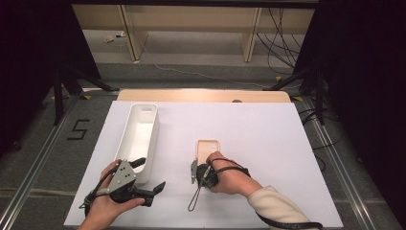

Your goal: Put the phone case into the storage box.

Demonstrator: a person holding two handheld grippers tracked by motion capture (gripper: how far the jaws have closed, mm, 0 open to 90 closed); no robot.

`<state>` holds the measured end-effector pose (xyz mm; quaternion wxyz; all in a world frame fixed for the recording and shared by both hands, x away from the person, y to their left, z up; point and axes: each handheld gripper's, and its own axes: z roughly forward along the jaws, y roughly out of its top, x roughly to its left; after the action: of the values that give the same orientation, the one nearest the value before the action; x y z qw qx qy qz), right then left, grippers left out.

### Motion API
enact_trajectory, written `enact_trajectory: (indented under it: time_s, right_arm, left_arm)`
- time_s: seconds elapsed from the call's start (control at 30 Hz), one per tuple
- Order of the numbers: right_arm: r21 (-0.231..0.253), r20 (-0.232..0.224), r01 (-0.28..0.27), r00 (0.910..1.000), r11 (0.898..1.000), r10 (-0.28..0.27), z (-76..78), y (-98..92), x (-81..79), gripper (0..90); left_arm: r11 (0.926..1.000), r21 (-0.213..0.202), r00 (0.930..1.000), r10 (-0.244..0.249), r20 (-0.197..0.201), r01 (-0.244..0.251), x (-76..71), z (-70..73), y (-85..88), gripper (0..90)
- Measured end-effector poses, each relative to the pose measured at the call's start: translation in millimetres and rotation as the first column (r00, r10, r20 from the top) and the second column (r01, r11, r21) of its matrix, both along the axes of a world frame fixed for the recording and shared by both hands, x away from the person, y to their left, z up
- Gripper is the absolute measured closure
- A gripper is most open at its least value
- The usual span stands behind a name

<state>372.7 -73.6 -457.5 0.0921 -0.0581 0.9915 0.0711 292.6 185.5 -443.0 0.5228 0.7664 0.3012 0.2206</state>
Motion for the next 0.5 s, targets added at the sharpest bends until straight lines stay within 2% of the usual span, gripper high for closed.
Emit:
enact_trajectory:
  time_s: [0.5]
  right_arm:
    - [-0.006, 0.007, -0.010, 0.9999, 1.000, 0.010, -0.7, 1.5, -3.2, 77.9]
  left_arm:
    - [1.0000, 0.002, 1.0000, -0.001, 0.001, 0.001, -0.2, 0.1, -0.1, 0.7]
